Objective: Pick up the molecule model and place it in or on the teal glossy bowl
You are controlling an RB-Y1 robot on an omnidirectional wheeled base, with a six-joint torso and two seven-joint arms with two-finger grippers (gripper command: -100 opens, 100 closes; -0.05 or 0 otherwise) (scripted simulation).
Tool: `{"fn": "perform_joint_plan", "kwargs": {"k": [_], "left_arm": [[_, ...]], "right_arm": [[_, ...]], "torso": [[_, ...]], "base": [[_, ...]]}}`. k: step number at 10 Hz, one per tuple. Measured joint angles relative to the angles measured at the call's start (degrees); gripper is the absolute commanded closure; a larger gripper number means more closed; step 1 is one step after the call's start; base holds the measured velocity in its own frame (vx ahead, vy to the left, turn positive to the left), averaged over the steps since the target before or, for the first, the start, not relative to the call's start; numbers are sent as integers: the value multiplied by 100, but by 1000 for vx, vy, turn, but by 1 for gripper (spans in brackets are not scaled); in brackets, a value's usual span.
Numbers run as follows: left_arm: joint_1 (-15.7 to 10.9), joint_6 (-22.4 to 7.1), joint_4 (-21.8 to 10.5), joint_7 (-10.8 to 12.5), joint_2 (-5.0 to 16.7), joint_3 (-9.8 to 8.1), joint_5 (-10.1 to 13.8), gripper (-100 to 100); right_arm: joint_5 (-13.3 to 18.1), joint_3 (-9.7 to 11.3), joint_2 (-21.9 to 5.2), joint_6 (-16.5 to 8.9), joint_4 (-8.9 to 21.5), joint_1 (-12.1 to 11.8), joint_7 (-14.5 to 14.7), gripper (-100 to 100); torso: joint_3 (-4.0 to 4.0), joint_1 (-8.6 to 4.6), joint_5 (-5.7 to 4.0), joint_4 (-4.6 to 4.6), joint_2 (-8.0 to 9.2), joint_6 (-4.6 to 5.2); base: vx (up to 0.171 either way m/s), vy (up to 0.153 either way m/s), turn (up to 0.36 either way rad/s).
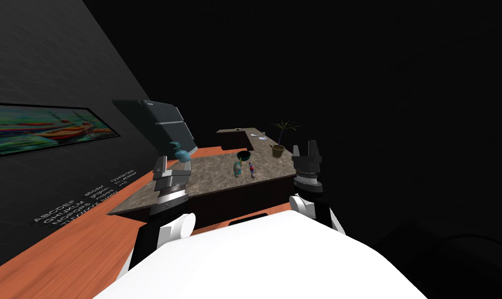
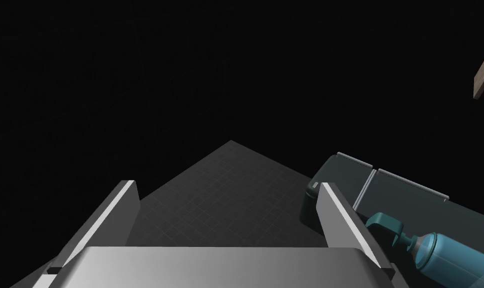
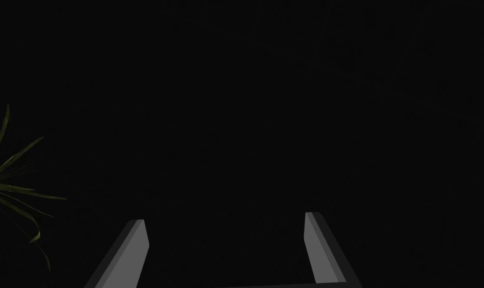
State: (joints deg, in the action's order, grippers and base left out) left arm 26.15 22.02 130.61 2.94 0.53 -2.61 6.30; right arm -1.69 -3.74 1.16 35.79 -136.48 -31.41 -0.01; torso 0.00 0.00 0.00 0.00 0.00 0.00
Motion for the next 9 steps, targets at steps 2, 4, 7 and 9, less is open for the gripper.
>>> {"fn": "perform_joint_plan", "kwargs": {"k": [2,4,7,9], "left_arm": [[0,0,0,0,0,0,0,0],[0,0,0,0,0,0,0,0],[0,0,0,0,0,0,0,0],[0,0,0,0,0,0,0,0]], "right_arm": [[-46,25,-313,-142,21,92,-95,-100],[-161,35,-663,-330,80,187,-320,-100],[-390,97,-1053,-807,255,576,-773,-100],[-512,112,-1171,-1117,260,735,-1035,-100]], "torso": [[0,-1,0,0,1,0],[2,-3,-1,1,3,0],[4,-4,-1,1,7,0],[4,-5,-1,1,6,0]], "base": [[-7,2,0],[-14,-4,-1],[-23,-8,3],[-18,-9,3]]}}
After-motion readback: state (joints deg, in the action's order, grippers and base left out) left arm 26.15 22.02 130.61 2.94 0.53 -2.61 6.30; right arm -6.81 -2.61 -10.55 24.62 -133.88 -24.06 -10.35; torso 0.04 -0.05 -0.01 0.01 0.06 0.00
